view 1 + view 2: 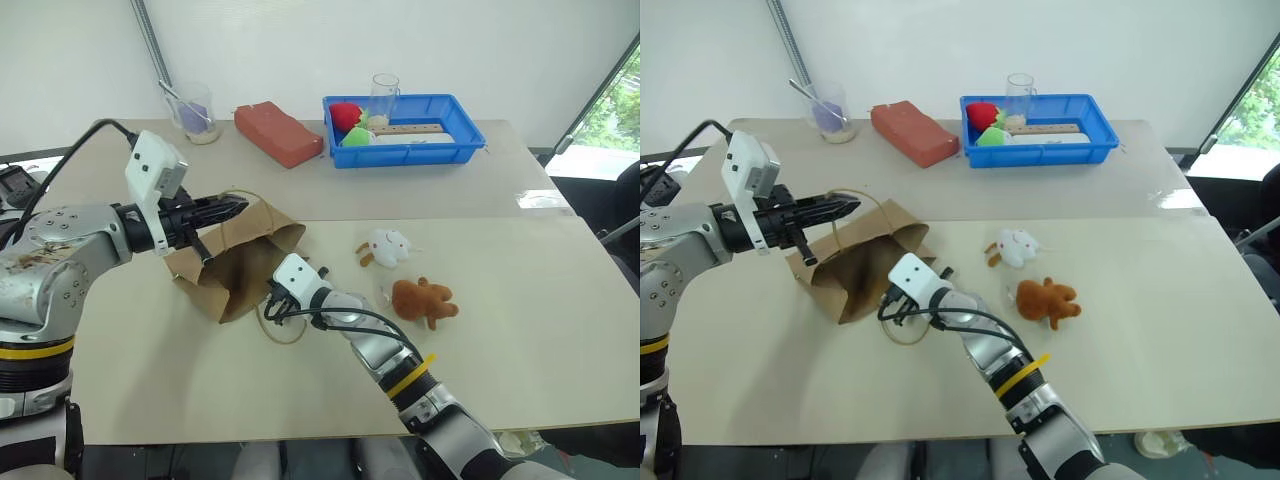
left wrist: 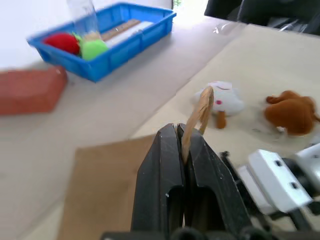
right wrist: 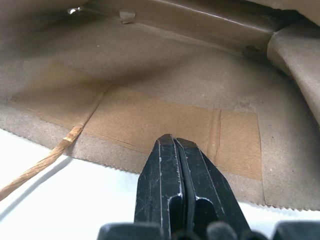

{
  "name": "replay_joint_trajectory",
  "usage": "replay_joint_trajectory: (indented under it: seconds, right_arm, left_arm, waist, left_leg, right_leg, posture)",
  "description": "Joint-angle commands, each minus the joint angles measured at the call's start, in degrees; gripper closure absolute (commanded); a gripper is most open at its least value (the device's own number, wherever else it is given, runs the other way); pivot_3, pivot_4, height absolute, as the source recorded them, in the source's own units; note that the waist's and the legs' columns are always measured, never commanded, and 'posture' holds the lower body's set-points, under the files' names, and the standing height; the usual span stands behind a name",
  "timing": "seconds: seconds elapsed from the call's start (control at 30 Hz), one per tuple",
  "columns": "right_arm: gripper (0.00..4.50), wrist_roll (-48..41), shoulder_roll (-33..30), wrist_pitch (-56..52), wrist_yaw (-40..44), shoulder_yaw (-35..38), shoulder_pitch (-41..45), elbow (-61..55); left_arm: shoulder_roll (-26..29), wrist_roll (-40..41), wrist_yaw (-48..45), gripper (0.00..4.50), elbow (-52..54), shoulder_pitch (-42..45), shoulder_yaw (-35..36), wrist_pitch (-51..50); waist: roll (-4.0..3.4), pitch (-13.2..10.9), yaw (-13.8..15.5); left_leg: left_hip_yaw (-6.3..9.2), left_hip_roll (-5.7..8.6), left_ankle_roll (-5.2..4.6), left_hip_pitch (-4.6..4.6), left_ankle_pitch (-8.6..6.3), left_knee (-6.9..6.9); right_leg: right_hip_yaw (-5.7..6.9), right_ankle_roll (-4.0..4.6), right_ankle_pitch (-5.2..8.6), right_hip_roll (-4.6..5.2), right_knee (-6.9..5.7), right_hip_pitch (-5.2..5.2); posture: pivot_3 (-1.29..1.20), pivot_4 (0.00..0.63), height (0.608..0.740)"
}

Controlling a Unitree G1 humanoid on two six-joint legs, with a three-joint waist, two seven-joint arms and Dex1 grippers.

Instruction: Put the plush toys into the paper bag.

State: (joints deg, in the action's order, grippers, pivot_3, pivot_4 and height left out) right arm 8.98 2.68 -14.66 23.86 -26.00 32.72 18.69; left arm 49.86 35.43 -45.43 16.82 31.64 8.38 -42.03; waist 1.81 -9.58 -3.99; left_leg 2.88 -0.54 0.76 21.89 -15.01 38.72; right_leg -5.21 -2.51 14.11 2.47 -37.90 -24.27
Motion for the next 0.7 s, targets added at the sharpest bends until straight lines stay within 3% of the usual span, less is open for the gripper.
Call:
replay_joint_trajectory:
  seconds: [0.03,0.43,0.7]
  right_arm:
    - [4.43,0.41,-0.12,-1.14,1.10,-0.72,-1.41,1.61]
    - [4.43,0.44,0.64,-0.49,1.52,-0.60,-0.44,3.47]
    - [4.43,0.58,1.52,-0.41,0.71,0.09,0.28,4.39]
  left_arm:
    - [0.60,-5.25,0.91,4.50,3.43,0.49,-0.42,6.53]
    - [0.45,-13.16,0.94,4.50,8.03,-0.83,-1.81,15.09]
    - [0.35,-12.15,1.71,4.50,10.69,-3.81,0.04,12.04]
  waist:
    - [0.00,0.00,0.00]
    - [0.00,0.00,-0.17]
    - [0.00,0.00,-0.38]
  left_leg:
    - [0.00,-0.01,0.00,0.00,0.00,0.00]
    - [-0.03,-0.03,0.00,-0.03,0.00,0.00]
    - [-0.09,-0.13,-0.01,-0.12,0.00,0.00]
  right_leg:
    - [0.00,0.00,0.00,0.00,0.00,0.00]
    - [0.00,0.00,0.00,-0.02,0.01,0.02]
    - [0.00,0.00,0.00,-0.09,-0.02,0.03]
  posture:
    - [0.00,0.150,0.740]
    - [0.00,0.150,0.740]
    - [0.00,0.150,0.740]
